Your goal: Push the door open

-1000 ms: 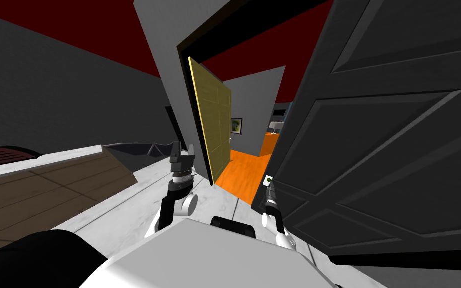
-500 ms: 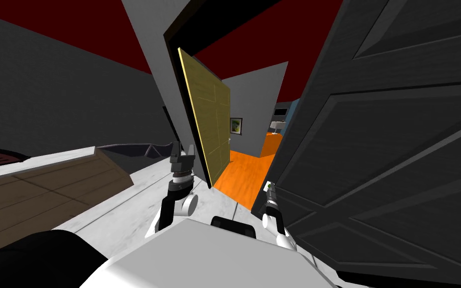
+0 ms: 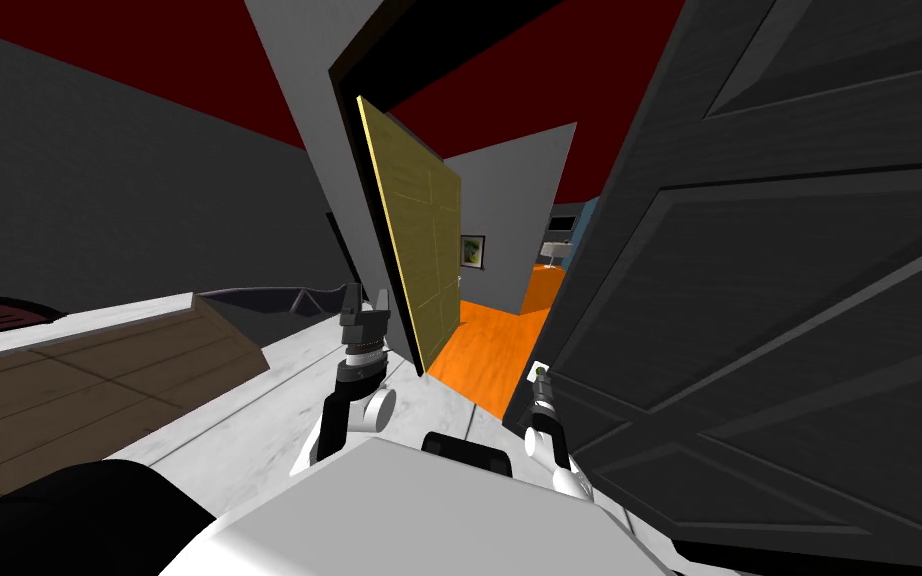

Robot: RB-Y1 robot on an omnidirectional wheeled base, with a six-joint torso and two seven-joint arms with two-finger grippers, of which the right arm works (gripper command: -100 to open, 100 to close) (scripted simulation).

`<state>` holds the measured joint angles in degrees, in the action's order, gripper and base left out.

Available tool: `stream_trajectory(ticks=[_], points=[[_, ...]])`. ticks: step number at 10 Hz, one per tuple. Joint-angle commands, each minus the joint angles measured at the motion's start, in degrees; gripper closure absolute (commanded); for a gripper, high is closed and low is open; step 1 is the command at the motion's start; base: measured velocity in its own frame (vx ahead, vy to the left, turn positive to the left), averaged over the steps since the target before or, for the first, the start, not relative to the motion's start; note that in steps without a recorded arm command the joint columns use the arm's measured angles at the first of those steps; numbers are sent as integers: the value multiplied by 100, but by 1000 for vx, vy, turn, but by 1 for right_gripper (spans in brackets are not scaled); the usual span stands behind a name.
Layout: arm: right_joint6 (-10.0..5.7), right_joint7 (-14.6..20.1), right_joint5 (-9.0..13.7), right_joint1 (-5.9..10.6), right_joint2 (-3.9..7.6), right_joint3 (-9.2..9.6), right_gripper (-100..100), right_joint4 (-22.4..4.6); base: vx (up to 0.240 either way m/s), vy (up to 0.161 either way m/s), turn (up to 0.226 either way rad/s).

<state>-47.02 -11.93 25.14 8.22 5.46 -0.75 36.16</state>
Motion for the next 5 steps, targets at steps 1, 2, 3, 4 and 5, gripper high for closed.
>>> stream_trajectory(ticks=[1,2,3,4,5], points=[[-9,2,1,2,1,-1,100,5,0,0,0],[-10,-25,53,-6,23,-73,100,-13,110,2,-32],[-12,-30,64,-7,27,-88,100,-15,154,5,-28],[-19,-48,100,-10,42,-138,100,-23,173,20,-41],[-25,-61,128,-12,53,-177,100,-29,188,-12,-43]])
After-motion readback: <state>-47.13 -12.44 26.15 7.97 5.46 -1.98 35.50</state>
